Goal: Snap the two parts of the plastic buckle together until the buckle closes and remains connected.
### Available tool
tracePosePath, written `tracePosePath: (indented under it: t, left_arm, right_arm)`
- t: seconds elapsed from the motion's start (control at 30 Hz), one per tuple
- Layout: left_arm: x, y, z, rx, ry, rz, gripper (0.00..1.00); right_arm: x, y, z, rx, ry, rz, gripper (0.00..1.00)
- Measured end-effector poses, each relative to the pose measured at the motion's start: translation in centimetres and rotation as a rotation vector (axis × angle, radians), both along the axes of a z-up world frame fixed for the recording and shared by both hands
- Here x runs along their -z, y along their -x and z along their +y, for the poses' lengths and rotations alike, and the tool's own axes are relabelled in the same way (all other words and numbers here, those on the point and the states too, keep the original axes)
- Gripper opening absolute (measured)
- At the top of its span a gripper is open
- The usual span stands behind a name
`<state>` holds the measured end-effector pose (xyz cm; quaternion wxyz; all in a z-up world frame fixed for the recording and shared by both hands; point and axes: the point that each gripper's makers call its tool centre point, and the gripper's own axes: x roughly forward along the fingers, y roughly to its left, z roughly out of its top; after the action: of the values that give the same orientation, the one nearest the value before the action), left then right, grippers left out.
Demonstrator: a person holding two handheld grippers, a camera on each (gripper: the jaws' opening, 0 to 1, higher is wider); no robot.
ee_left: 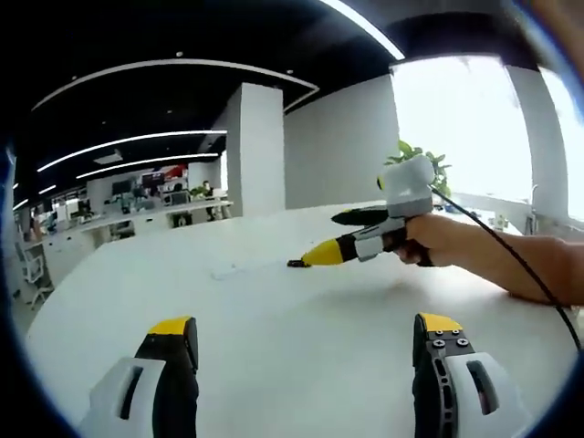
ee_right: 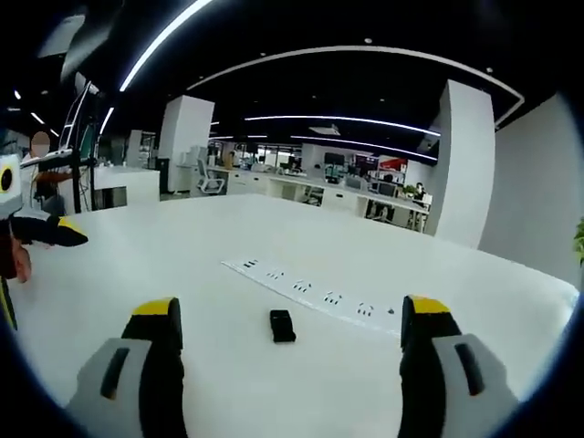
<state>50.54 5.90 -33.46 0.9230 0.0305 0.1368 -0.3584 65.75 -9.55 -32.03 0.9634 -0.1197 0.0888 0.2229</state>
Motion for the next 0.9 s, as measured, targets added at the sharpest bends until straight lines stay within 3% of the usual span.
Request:
tracePosePath:
  t: [0.13, 0.37, 0.9]
  left_arm:
    - [-0.7, -0.4, 0.2, -0.023, -0.007, -0.04, 0.99]
    - [-0.9, -0.1, 0.4, -0.05, 0.014, -0.04, 0.99]
    - [-1.0, 0.6, 0.1, -0.064, 0.041, -0.04, 1.0]
  right_arm:
    - [-0.2, 0.6, -0.2, 0.004, 0.003, 0.003, 1.0]
    - [0.6, 2.0, -0.7, 0.033, 0.02, 0.04, 1.0]
    - [1.0, 5.7, -1.5, 0.037, 0.002, 0.045, 1.0]
